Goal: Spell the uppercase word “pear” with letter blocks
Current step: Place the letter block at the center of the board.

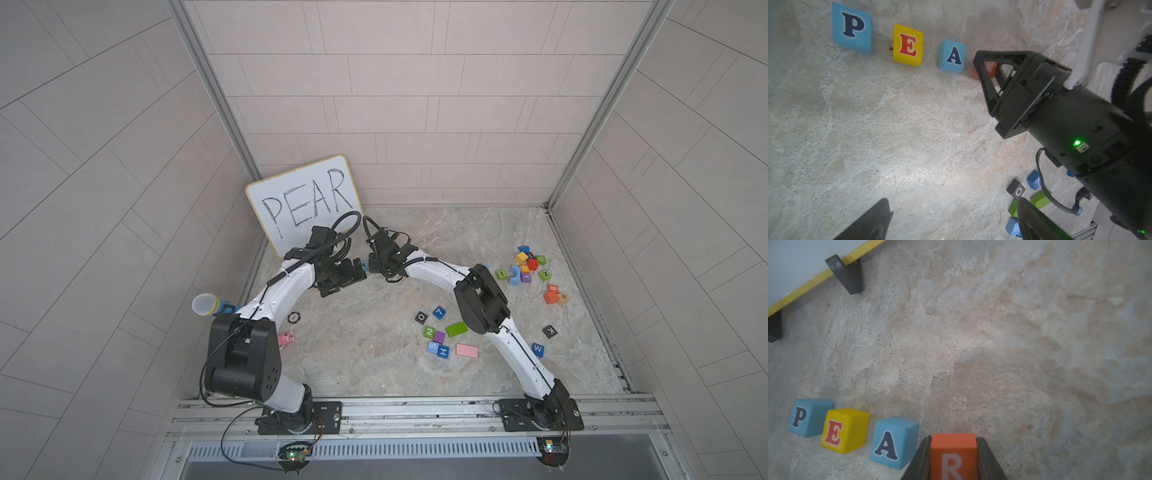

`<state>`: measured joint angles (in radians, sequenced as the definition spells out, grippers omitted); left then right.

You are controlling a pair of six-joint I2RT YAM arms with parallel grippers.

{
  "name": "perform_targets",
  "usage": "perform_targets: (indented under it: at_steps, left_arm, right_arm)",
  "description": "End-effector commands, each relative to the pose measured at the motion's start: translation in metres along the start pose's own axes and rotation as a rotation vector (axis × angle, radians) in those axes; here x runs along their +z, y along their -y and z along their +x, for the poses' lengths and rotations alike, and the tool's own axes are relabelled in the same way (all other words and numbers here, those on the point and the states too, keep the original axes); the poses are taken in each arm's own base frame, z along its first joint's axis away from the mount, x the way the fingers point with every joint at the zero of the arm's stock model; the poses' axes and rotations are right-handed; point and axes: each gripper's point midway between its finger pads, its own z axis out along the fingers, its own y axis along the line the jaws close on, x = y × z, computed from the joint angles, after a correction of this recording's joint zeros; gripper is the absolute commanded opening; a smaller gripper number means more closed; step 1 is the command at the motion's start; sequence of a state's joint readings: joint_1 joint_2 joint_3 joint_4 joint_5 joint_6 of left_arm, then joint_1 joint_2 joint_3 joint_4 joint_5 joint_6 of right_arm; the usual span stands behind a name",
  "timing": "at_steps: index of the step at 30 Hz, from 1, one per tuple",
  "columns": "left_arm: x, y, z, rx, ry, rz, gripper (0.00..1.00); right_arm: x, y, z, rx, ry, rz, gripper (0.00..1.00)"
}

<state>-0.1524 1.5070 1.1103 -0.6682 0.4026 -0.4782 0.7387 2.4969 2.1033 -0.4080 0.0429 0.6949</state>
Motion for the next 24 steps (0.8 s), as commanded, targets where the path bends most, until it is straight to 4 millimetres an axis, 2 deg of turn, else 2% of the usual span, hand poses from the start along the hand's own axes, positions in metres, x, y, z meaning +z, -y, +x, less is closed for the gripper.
perform_targets:
  at_steps: [1,7,24]
  left_arm:
    - [-0.0052,-0.0001,0.0009,-0.001,0.011,0.009,0.99]
    - [-0.0050,0.0009,0.0001,-0.004,0.014,0.013,0.99]
    - [-0.0059,0.0010,-0.0001,-0.005,0.017,0.017,0.99]
  right_arm:
    - [0.0096,0.0122,0.0151,0.013,-0.033,0.046,0.33]
    - [0.0104,0.0129,0.0150,0.018,-0.033,0.046,0.39]
    - [0.0093,0.0128,0.0089,0.029,-0.019,0.042,0.42]
